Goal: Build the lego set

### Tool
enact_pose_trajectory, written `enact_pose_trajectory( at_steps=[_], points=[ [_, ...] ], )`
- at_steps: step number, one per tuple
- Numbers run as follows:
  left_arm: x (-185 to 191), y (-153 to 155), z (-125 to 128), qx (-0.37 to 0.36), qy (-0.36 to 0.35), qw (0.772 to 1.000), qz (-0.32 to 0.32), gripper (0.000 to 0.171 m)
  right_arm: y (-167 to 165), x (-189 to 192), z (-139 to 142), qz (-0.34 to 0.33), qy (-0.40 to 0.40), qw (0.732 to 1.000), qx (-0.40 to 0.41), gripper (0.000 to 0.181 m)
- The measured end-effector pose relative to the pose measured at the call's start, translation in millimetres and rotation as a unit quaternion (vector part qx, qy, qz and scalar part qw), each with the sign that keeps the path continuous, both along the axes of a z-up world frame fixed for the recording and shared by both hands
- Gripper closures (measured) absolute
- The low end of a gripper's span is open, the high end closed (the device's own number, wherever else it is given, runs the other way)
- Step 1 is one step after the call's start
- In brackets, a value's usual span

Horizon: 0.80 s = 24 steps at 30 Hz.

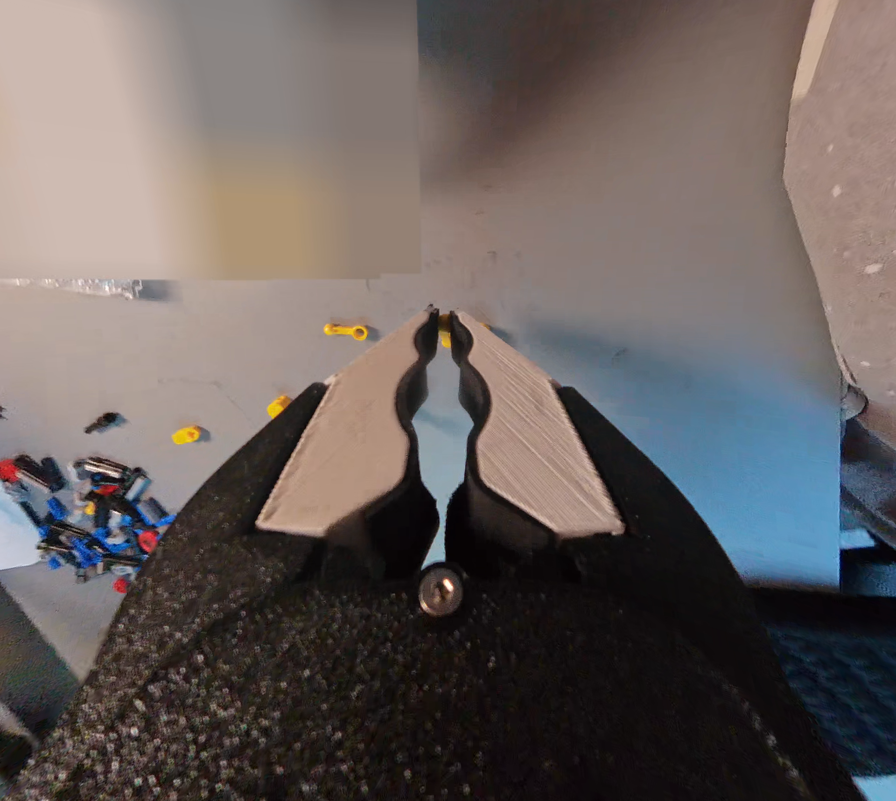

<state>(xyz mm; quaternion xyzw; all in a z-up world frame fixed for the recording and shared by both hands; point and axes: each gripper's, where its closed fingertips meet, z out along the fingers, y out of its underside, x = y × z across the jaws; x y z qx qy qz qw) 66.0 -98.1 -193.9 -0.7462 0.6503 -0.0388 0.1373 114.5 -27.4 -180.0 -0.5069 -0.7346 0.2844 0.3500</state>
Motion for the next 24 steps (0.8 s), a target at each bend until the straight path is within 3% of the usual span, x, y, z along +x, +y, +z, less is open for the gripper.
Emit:
enact_pose_trajectory(
  at_steps=[7, 11, 15, 18, 21, 24],
  points=[
    [-10.1, 4.1, -12.0, -0.029, -0.125, 0.983, 0.134, 0.166, 0.1, -3.4, -0.8, 0.001, 0.014, 1.000, -0.007, 0.174],
    [-14.8, 8.0, -18.0, -0.075, -0.236, 0.936, 0.248, 0.165, 0.9, -7.0, 8.6, 0.002, 0.049, 0.998, -0.026, 0.174],
    [-27.3, 19.9, -0.3, -0.033, -0.305, 0.905, 0.295, 0.140, -3.3, -11.1, 20.6, 0.011, 0.094, 0.994, -0.053, 0.172],
    [-21.0, 25.4, 32.6, -0.008, -0.394, 0.875, 0.282, 0.133, -16.3, -13.8, 37.1, 0.045, 0.142, 0.985, -0.088, 0.170],
    [-0.7, 17.9, 62.7, 0.006, -0.480, 0.853, 0.204, 0.143, -31.3, -14.0, 61.5, 0.082, 0.196, 0.963, -0.165, 0.170],
    [20.5, 8.3, 87.1, -0.006, -0.550, 0.824, 0.134, 0.148, -45.5, -12.0, 85.0, 0.121, 0.238, 0.925, -0.270, 0.167]
  ],
)
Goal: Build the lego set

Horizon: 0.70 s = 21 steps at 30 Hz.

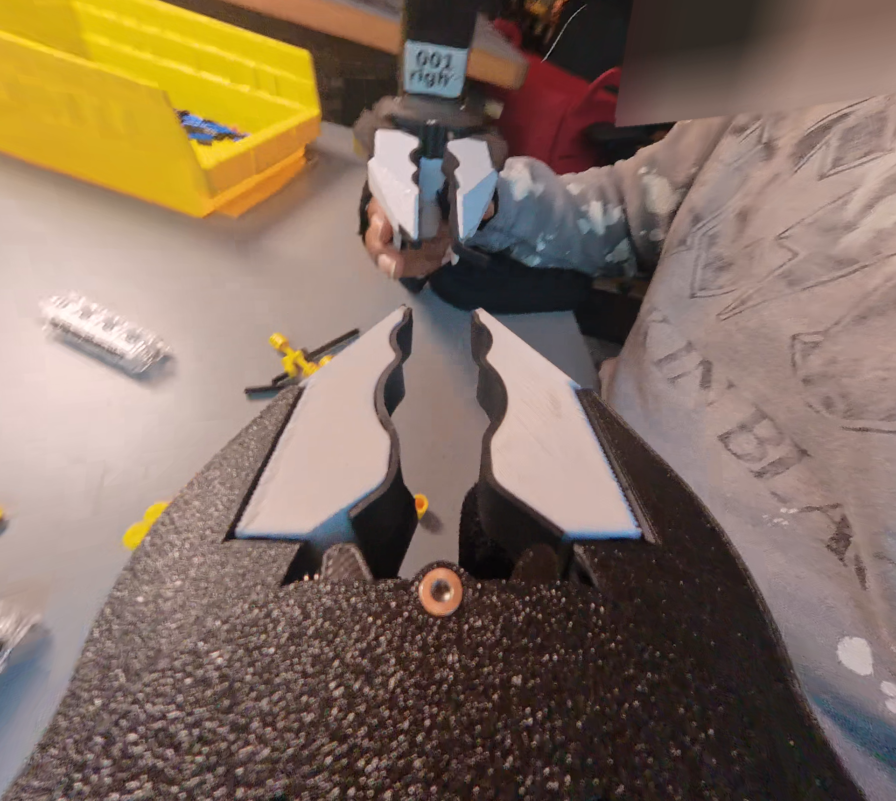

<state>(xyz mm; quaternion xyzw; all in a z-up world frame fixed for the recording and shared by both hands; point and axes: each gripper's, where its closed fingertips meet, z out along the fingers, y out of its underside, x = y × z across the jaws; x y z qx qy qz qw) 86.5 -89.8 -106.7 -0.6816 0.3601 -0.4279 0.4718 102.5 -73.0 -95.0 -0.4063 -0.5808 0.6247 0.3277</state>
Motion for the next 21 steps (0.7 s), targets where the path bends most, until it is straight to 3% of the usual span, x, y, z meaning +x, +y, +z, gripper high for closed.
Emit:
enact_pose_trajectory(
  at_steps=[5, 10, 14, 18, 21],
  points=[
    [14.4, -7.5, 30.9, 0.008, -0.114, 0.991, -0.064, 0.149, -8.6, -14.8, 20.5, 0.041, 0.023, 0.991, -0.127, 0.150],
    [3.6, -13.4, 46.6, -0.008, -0.188, 0.977, -0.096, 0.154, -15.1, -30.0, 23.2, 0.078, 0.017, 0.976, -0.201, 0.148],
    [-4.1, -13.2, 41.7, -0.038, -0.209, 0.972, -0.100, 0.154, -15.7, -42.2, 17.2, 0.079, 0.003, 0.976, -0.204, 0.147],
    [-17.8, -9.5, 48.8, -0.082, -0.283, 0.949, -0.110, 0.155, -17.3, -48.0, 19.4, 0.098, 0.006, 0.970, -0.222, 0.147],
    [-17.3, -8.8, 41.0, -0.077, -0.255, 0.958, -0.103, 0.155, -17.6, -53.1, 15.7, 0.095, -0.001, 0.973, -0.212, 0.147]
  ],
)
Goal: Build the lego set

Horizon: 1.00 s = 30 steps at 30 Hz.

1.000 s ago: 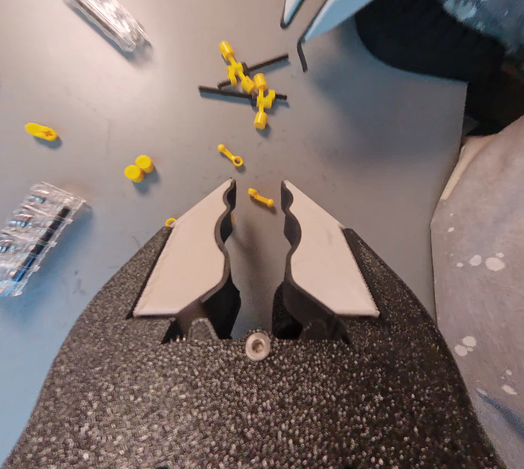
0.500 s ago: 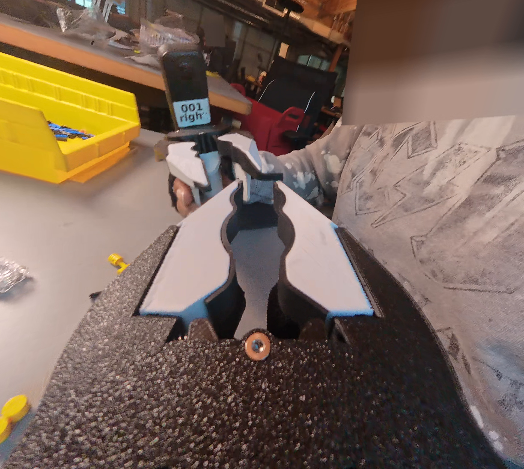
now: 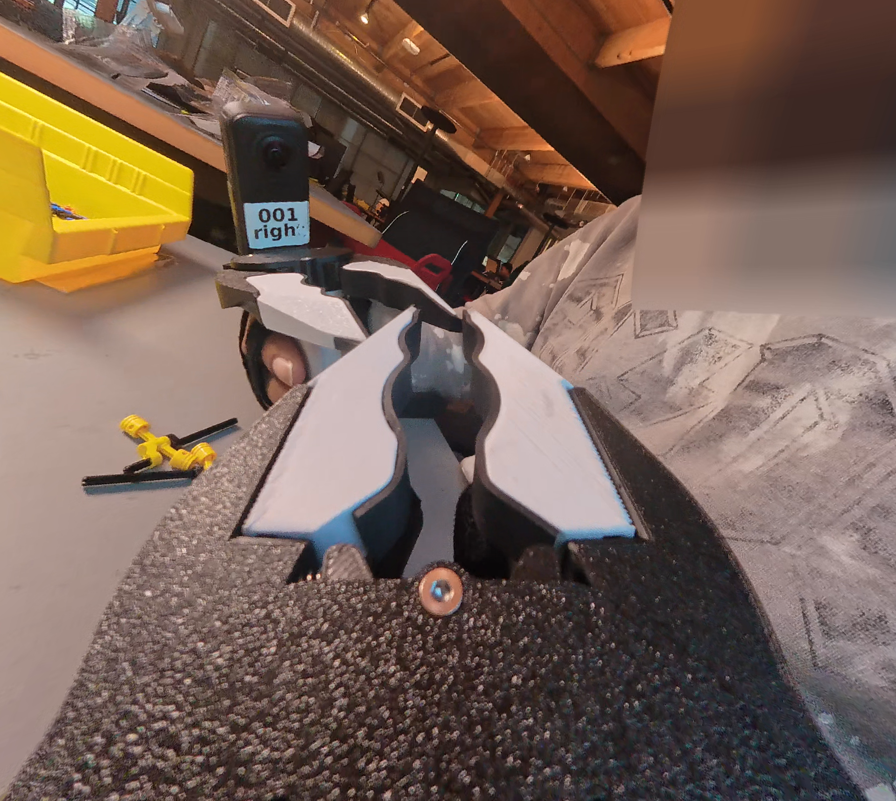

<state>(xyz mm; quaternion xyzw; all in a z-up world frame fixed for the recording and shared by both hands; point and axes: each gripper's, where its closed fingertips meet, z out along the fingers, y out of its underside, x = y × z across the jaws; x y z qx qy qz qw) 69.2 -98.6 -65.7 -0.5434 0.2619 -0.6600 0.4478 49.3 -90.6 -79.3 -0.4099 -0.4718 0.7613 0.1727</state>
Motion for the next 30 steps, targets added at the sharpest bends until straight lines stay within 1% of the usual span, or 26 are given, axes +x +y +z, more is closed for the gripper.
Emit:
enact_pose_trajectory(
  at_steps=[5, 7, 10, 16, 21, 24, 28, 30],
  points=[
    [-4.5, -2.6, 5.3, 0.006, -0.019, 1.000, -0.006, 0.157, 2.4, -1.2, 3.1, 0.004, 0.006, 1.000, -0.020, 0.147],
    [-3.1, -1.1, 1.2, 0.006, -0.006, 1.000, 0.000, 0.157, 2.6, -1.3, 2.6, 0.003, 0.005, 1.000, -0.019, 0.147],
    [1.1, -4.0, 2.0, 0.011, -0.004, 1.000, -0.007, 0.158, 1.8, -1.0, 3.5, 0.004, 0.007, 1.000, -0.022, 0.147],
    [4.4, -3.3, 0.7, 0.023, 0.013, 1.000, 0.003, 0.161, 0.4, -1.6, 1.9, 0.001, 0.002, 1.000, -0.015, 0.148],
    [3.4, 1.1, -3.1, 0.040, 0.049, 0.997, 0.032, 0.162, 4.1, -2.6, 0.0, -0.017, -0.006, 1.000, -0.006, 0.151],
    [2.5, 1.8, -6.9, 0.043, 0.074, 0.996, 0.038, 0.163, 4.3, -3.1, -3.0, -0.022, -0.015, 1.000, 0.000, 0.151],
    [-0.4, 5.9, -13.1, 0.038, 0.106, 0.992, 0.054, 0.163, 8.4, -5.5, -8.8, -0.037, -0.031, 0.999, 0.012, 0.153],
    [-0.9, 6.4, -15.0, 0.033, 0.116, 0.991, 0.056, 0.163, 9.6, -6.3, -11.4, -0.039, -0.040, 0.998, 0.019, 0.151]
  ],
)
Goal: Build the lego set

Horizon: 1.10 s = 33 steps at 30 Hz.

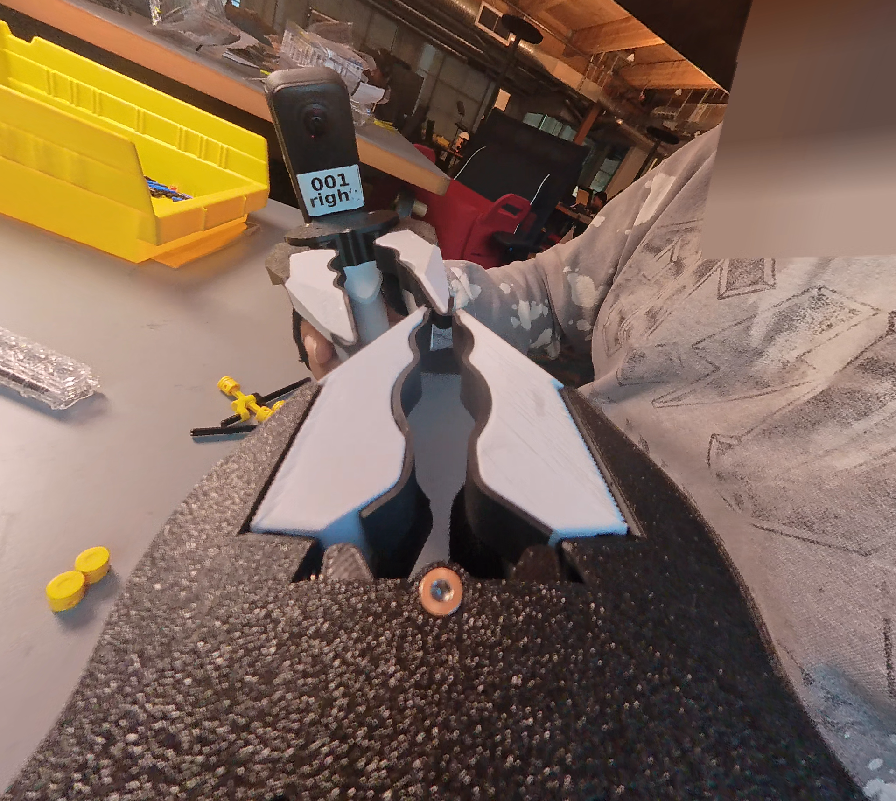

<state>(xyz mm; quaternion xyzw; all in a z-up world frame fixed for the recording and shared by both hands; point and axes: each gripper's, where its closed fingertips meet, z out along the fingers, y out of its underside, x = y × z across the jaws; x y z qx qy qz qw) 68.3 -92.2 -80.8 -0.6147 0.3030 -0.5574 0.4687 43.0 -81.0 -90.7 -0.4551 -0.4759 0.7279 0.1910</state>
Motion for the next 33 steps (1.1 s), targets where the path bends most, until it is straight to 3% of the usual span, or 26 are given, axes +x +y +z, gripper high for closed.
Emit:
enact_pose_trajectory(
  at_steps=[14, 27, 33],
  points=[
    [-0.6, 5.9, -2.8, -0.012, 0.001, 1.000, 0.015, 0.157, 7.5, -5.1, -4.8, -0.044, -0.019, 0.998, 0.046, 0.148],
    [2.9, 2.1, 0.4, 0.003, -0.002, 1.000, 0.009, 0.161, -0.1, -3.3, 0.1, -0.023, -0.009, 1.000, 0.019, 0.149],
    [2.7, -3.6, 4.2, 0.008, -0.017, 1.000, -0.005, 0.161, -11.4, -1.9, 6.6, -0.001, 0.004, 1.000, -0.006, 0.159]
  ],
)
